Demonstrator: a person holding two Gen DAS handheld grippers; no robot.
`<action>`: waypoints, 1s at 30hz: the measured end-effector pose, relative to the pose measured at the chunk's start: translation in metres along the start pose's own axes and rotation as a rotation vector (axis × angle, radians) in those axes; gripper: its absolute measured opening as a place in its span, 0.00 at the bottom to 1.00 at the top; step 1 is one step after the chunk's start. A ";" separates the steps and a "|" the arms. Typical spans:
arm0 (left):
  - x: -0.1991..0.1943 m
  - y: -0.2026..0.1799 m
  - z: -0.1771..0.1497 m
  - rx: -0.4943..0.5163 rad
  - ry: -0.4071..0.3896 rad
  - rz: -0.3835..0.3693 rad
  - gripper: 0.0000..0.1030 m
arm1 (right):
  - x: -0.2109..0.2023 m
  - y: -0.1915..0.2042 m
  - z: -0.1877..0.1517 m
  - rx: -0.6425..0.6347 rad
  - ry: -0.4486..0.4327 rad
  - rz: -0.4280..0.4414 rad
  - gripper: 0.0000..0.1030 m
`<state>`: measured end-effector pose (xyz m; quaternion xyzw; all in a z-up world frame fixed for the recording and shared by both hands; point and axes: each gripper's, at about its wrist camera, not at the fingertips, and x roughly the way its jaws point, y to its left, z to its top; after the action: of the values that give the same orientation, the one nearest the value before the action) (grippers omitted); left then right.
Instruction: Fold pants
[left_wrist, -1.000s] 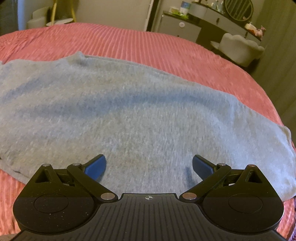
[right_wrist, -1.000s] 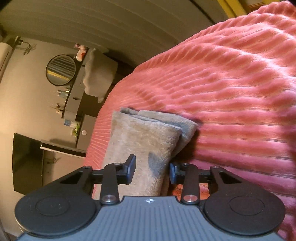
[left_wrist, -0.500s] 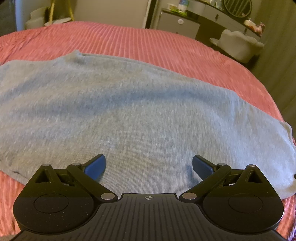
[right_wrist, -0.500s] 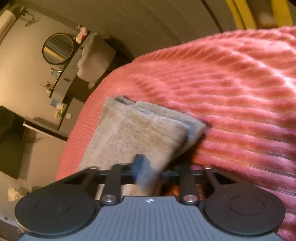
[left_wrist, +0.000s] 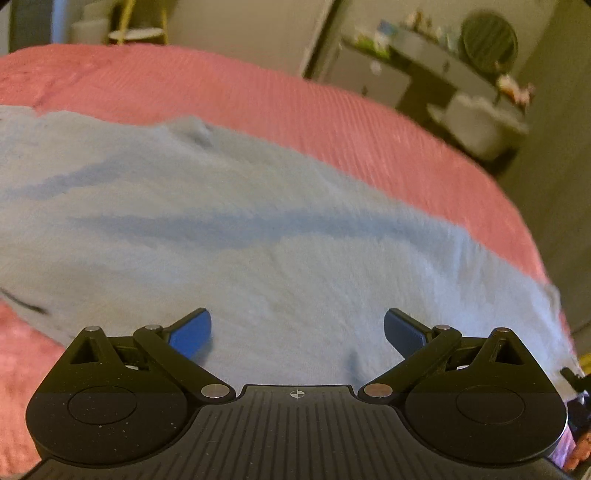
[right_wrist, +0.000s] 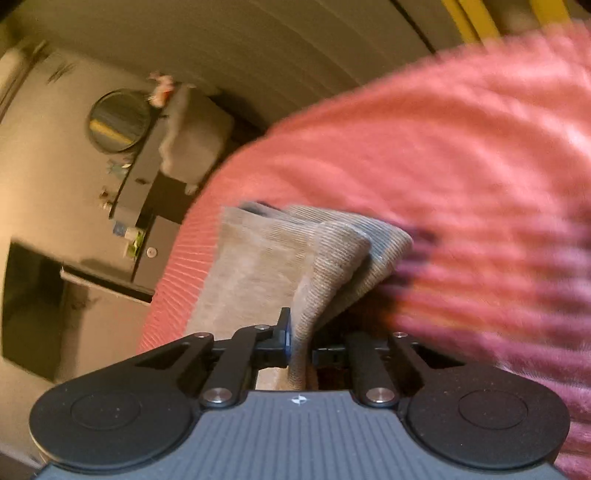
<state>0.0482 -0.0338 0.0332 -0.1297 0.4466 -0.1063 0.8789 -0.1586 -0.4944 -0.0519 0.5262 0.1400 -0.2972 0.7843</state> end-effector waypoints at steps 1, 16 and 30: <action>-0.008 0.009 0.002 -0.016 -0.020 -0.003 0.99 | -0.003 0.013 0.000 -0.049 -0.014 -0.008 0.08; -0.063 0.129 0.021 -0.163 -0.133 0.092 0.99 | 0.013 0.268 -0.322 -1.329 0.446 0.301 0.10; -0.012 0.128 0.013 -0.111 -0.003 -0.096 0.99 | -0.016 0.207 -0.268 -0.905 0.473 0.420 0.81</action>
<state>0.0608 0.0921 0.0087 -0.1997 0.4437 -0.1229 0.8650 -0.0193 -0.1902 0.0016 0.2055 0.3181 0.0818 0.9219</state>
